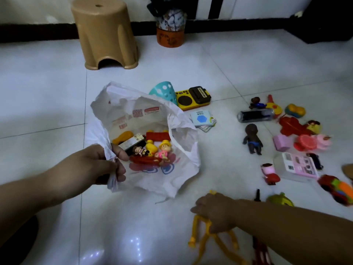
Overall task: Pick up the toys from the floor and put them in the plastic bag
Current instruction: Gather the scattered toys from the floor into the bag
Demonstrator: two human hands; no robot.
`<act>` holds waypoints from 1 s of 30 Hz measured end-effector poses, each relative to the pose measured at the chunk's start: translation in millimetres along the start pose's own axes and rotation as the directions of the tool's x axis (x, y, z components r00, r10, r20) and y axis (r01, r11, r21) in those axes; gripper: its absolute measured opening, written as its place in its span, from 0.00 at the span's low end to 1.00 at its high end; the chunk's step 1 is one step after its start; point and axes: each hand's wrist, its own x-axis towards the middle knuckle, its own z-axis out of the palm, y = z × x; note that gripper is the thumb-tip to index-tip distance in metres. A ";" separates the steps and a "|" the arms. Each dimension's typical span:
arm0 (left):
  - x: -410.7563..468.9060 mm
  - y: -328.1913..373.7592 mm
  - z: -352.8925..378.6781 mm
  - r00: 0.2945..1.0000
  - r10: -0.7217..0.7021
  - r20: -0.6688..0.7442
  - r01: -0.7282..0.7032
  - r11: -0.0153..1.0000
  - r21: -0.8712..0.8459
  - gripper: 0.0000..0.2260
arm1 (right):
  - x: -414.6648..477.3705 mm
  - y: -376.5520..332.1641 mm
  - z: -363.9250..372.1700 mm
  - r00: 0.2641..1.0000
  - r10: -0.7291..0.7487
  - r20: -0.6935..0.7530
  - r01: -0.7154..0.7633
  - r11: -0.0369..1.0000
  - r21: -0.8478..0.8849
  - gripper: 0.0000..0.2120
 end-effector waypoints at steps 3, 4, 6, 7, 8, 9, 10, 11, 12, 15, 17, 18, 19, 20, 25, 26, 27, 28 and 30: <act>-2.8 0.8 0.9 1.000 0.006 -0.005 -0.006 0.999 0.039 0.12 | 12.3 -10.3 3.9 0.991 0.060 -0.123 -0.068 0.996 -0.057 0.21; -3.8 1.1 1.0 1.000 0.009 -0.007 -0.009 0.999 0.047 0.12 | 13.6 -11.5 0.5 0.988 0.065 -0.143 -0.076 0.994 -0.073 0.17; -5.5 2.0 1.4 1.000 0.010 -0.010 -0.009 0.998 0.058 0.12 | 8.3 -10.7 -11.6 0.990 0.074 -0.119 -0.085 0.992 -0.097 0.13; -6.4 2.5 1.9 1.000 0.006 -0.010 -0.006 0.998 0.060 0.12 | 0.4 -10.6 -22.5 0.992 0.080 -0.099 -0.089 0.991 -0.096 0.13; -6.6 2.4 2.0 1.000 0.005 -0.007 -0.005 0.998 0.063 0.13 | -9.0 -9.8 -33.6 0.993 0.075 -0.094 -0.082 0.994 -0.068 0.13; -6.8 2.9 2.1 1.000 0.006 -0.008 -0.005 0.998 0.069 0.13 | -21.4 -10.0 -47.7 0.993 0.063 -0.095 -0.065 0.998 -0.014 0.12; -6.6 2.6 1.7 1.000 0.008 -0.011 -0.008 0.997 0.074 0.14 | -35.6 -11.8 -63.4 0.994 0.041 -0.102 -0.035 0.998 0.059 0.11; -6.8 2.4 1.1 1.000 0.008 -0.016 -0.007 0.997 0.079 0.15 | -50.2 -14.8 -79.2 0.992 0.016 -0.124 0.000 0.992 0.129 0.09; -7.0 1.9 0.2 1.000 0.008 -0.018 -0.007 0.997 0.083 0.16 | -65.8 -18.0 -94.8 0.987 0.001 -0.158 0.033 0.977 0.212 0.07; -8.6 0.7 -2.5 0.999 -0.001 -0.036 0.003 0.998 0.063 0.17 | -104.3 -20.3 -136.8 0.949 0.060 -0.309 0.113 0.852 0.511 0.06; -11.4 -0.6 -5.8 0.999 0.001 -0.048 0.001 0.999 0.044 0.23 | -114.1 -14.1 -153.9 0.924 0.164 -0.345 0.141 0.694 0.706 0.07; -12.3 -1.1 -7.2 0.999 0.007 -0.052 -0.005 0.999 0.044 0.27 | -113.0 -10.1 -158.8 0.920 0.205 -0.334 0.160 0.583 0.797 0.08; -13.5 -1.0 -8.1 0.998 0.016 -0.052 -0.014 0.999 0.043 0.32 | -108.9 -6.7 -161.9 0.919 0.240 -0.314 0.175 0.466 0.867 0.08; -14.8 -1.3 -8.9 0.999 0.025 -0.048 -0.023 0.999 0.042 0.37 | -102.5 -4.5 -163.6 0.917 0.275 -0.290 0.183 0.354 0.917 0.08; -18.5 -1.0 -9.1 0.999 0.017 -0.037 -0.016 1.000 0.017 0.44 | -42.5 -14.4 -166.4 0.959 0.281 -0.013 0.031 -0.060 0.998 0.09; -19.4 0.2 -8.1 0.999 0.011 -0.031 -0.011 1.000 0.017 0.45 | -27.3 -17.7 -168.4 0.960 0.279 0.008 0.021 -0.098 0.995 0.10; -20.5 1.8 -6.9 1.000 0.002 -0.027 -0.002 1.000 0.016 0.47 | -13.8 -21.2 -171.1 0.956 0.294 0.011 0.032 -0.140 0.990 0.10; -21.4 2.9 -5.4 1.000 -0.009 -0.025 0.009 1.000 0.014 0.47 | -2.5 -25.3 -174.5 0.950 0.312 0.007 0.058 -0.197 0.979 0.10; -24.0 5.2 -4.0 0.999 -0.024 -0.026 0.025 1.000 0.009 0.46 | 10.6 -34.4 -182.5 0.942 0.335 -0.017 0.120 -0.291 0.949 0.08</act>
